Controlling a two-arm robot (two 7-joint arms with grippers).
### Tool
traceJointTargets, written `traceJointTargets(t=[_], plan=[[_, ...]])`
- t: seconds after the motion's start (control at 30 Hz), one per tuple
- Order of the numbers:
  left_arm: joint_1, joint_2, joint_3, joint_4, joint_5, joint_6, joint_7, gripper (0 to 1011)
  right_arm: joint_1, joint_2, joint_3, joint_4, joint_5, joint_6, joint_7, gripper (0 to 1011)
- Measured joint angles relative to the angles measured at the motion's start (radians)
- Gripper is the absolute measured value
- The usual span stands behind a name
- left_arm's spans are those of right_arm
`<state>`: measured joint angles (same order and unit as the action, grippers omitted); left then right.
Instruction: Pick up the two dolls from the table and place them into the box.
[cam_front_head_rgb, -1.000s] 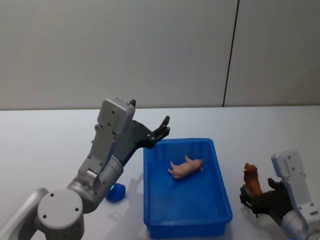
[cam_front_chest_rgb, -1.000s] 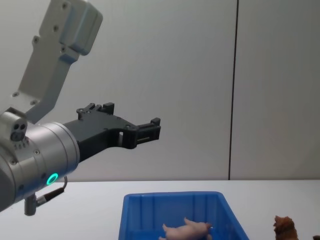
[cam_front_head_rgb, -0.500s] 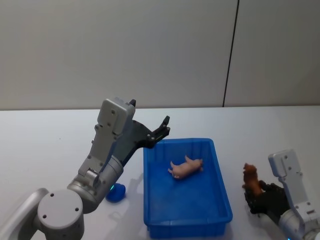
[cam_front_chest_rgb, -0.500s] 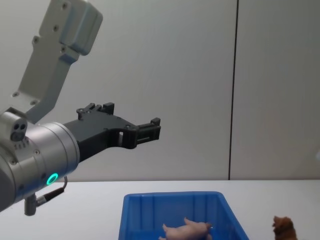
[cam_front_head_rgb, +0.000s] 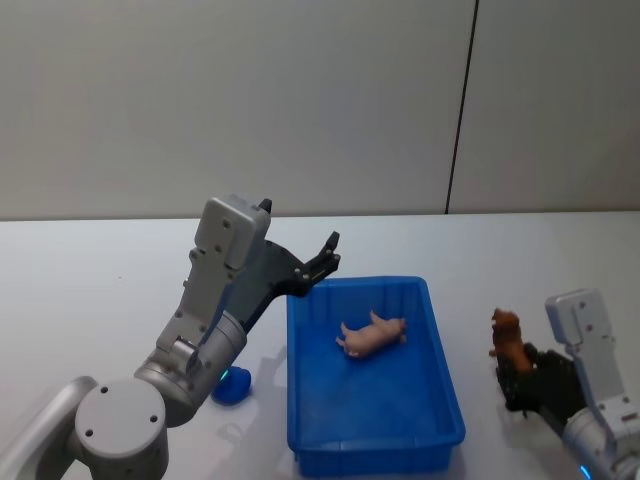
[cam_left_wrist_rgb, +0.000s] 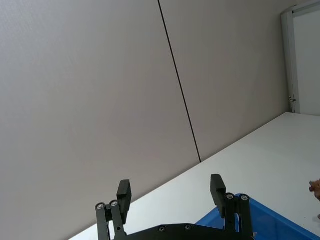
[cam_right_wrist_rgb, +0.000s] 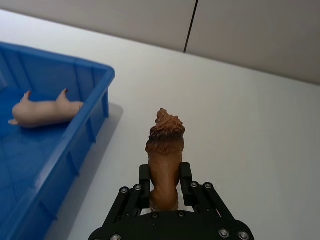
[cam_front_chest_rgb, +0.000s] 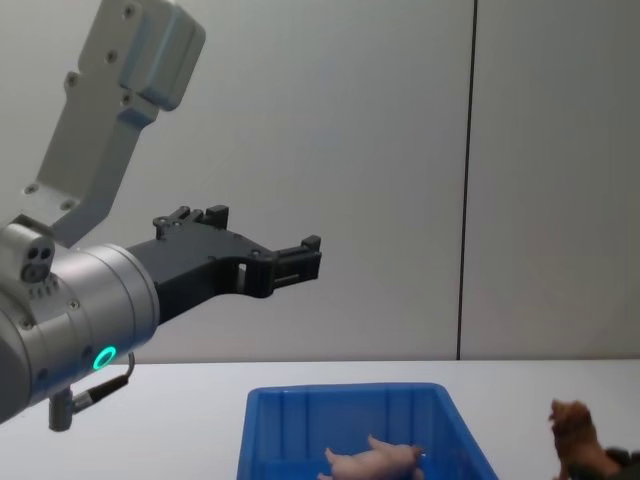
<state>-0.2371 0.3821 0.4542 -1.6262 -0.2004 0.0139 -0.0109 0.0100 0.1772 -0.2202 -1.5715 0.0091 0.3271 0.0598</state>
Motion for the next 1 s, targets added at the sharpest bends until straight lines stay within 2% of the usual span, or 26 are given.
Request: traceJointTargets(t=[0.43,0.67,1.0], plan=[[0.000,0.000,0.000,0.000,0.000,0.000,0.000,1004,0.005,0.005,0.004,-0.059,-0.025,-0.091,0.010,340],[0.000,0.000,0.000,0.000,0.000,0.000,0.000,1004,0.020,0.002,0.000,-0.098,-0.022,-0.135,0.067,340],[0.000,0.000,0.000,0.000,0.000,0.000,0.000,1004,0.048,-0.013,-0.012,-0.127,0.010,-0.135,0.161,342]])
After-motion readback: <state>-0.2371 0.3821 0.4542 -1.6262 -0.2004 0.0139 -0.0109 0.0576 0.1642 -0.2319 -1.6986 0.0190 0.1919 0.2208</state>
